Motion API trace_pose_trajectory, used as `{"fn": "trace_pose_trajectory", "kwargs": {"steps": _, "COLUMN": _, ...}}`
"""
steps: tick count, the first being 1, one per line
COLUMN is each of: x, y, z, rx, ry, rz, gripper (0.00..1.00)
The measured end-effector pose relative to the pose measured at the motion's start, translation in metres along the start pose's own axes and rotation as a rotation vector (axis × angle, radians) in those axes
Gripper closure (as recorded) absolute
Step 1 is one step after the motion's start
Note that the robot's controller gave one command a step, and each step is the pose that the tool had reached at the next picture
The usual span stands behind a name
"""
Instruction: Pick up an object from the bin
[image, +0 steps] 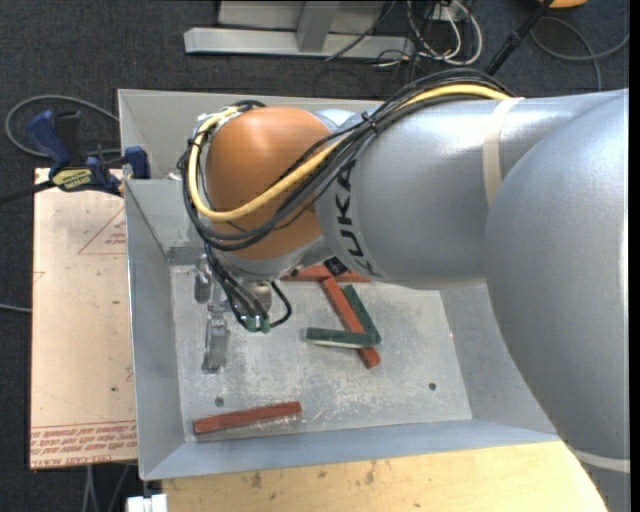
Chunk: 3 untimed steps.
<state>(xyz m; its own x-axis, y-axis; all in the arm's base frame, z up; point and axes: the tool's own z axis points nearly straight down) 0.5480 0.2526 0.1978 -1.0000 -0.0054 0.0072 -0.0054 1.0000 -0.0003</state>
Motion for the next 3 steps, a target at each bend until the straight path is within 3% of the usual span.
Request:
{"fn": "trace_pose_trajectory", "kwargs": {"steps": 1, "x": 0.062, "y": -0.027, "z": 0.127, "rx": -0.004, "ry": -0.023, "rz": -0.25, "gripper": 0.0}}
{"fn": "trace_pose_trajectory", "kwargs": {"steps": 2, "x": 0.068, "y": -0.052, "z": 0.097, "rx": -0.001, "ry": -0.011, "rz": -0.234, "gripper": 0.0}}
{"fn": "trace_pose_trajectory", "kwargs": {"steps": 3, "x": 0.068, "y": -0.07, "z": 0.099, "rx": 0.0, "ry": -0.008, "rz": -0.195, "gripper": 0.0}}
